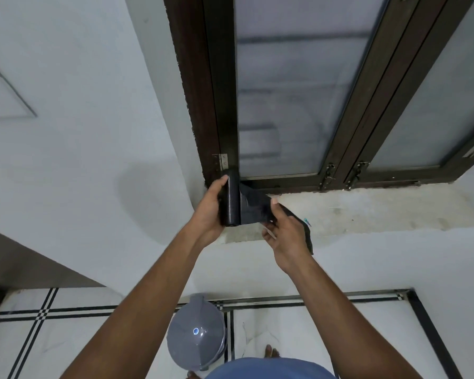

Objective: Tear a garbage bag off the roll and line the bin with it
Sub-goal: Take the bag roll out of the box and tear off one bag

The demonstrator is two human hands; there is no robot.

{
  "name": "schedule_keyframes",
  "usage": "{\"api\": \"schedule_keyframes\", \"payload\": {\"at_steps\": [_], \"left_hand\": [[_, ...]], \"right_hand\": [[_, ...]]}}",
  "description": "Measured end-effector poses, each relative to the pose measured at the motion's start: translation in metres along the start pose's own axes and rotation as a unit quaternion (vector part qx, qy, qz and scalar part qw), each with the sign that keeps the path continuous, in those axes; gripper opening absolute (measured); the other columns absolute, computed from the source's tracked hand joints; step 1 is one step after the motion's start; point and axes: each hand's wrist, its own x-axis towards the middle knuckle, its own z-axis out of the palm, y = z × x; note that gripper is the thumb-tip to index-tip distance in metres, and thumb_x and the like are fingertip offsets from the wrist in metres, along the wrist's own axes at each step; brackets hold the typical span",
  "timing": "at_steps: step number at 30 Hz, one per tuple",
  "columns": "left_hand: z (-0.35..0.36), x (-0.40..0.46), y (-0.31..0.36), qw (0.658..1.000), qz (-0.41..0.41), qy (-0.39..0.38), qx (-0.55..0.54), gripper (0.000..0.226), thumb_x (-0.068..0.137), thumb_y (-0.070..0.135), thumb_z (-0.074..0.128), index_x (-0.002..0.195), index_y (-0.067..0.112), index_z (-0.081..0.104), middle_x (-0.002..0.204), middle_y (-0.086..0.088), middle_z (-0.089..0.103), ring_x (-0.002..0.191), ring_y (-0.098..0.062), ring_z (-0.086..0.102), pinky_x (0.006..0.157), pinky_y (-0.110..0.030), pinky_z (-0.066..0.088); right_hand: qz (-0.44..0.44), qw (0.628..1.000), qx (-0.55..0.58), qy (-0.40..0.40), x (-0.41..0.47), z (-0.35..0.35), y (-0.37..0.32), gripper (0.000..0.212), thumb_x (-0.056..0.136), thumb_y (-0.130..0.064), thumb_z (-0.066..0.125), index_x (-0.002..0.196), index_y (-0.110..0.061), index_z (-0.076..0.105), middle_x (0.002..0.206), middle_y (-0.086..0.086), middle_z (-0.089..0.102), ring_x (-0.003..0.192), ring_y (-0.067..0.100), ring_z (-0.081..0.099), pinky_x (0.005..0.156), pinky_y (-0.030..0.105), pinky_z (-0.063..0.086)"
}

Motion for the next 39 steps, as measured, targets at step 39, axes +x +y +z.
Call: {"api": "schedule_keyframes", "payload": {"at_steps": [39], "left_hand": [[0.032, 0.039, -0.006, 0.995, 0.056, 0.029, -0.080, 0.040, 0.111, 0.041, 0.061, 0.133, 0.011, 0.077, 0.127, -0.013, 0.081, 0.114, -0.029, 0.077, 0.096, -0.042, 0.059]], "right_hand": [[0.020, 0.996, -0.072, -0.055, 0.062, -0.039, -0.046, 0.022, 0.102, -0.032, 0.081, 0.113, -0.014, 0.075, 0.097, 0.003, 0.072, 0.075, 0.009, 0.066, 0.068, 0.026, 0.055]]}}
